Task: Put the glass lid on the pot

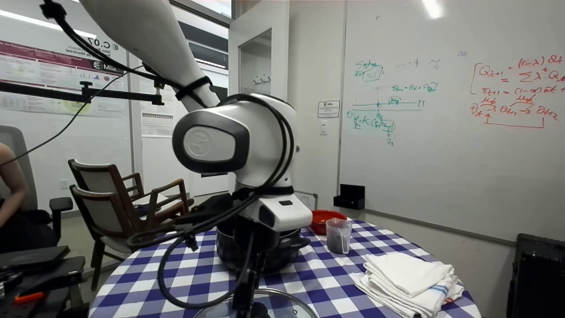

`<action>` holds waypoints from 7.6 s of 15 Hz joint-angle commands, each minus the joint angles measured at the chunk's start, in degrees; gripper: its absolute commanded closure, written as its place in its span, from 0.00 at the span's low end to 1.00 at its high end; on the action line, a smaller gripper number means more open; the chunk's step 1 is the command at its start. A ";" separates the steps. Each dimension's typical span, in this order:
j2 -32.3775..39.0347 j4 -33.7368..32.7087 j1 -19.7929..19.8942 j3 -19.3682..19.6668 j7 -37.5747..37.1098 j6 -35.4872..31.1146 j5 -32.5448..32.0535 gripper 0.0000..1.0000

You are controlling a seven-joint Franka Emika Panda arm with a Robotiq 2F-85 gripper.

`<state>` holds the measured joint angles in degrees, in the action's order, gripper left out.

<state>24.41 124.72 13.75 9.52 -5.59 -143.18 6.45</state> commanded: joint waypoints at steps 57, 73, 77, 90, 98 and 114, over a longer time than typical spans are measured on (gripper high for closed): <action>-7.86 -22.87 -20.00 -10.72 -18.87 32.20 -17.06 0.75; 1.77 -26.91 -20.35 -9.78 -18.56 26.91 -9.94 0.75; 2.65 -27.56 -20.34 -9.30 -18.68 26.92 -9.78 0.75; 5.68 -30.46 -19.87 -8.73 -18.00 27.15 -8.29 0.75; 6.34 -30.93 -19.44 -8.54 -17.54 28.02 -7.57 0.75; 5.42 -28.72 -19.01 -8.39 -17.74 27.14 -5.27 0.75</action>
<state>30.68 96.12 -5.66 0.78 -23.91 -116.80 -0.15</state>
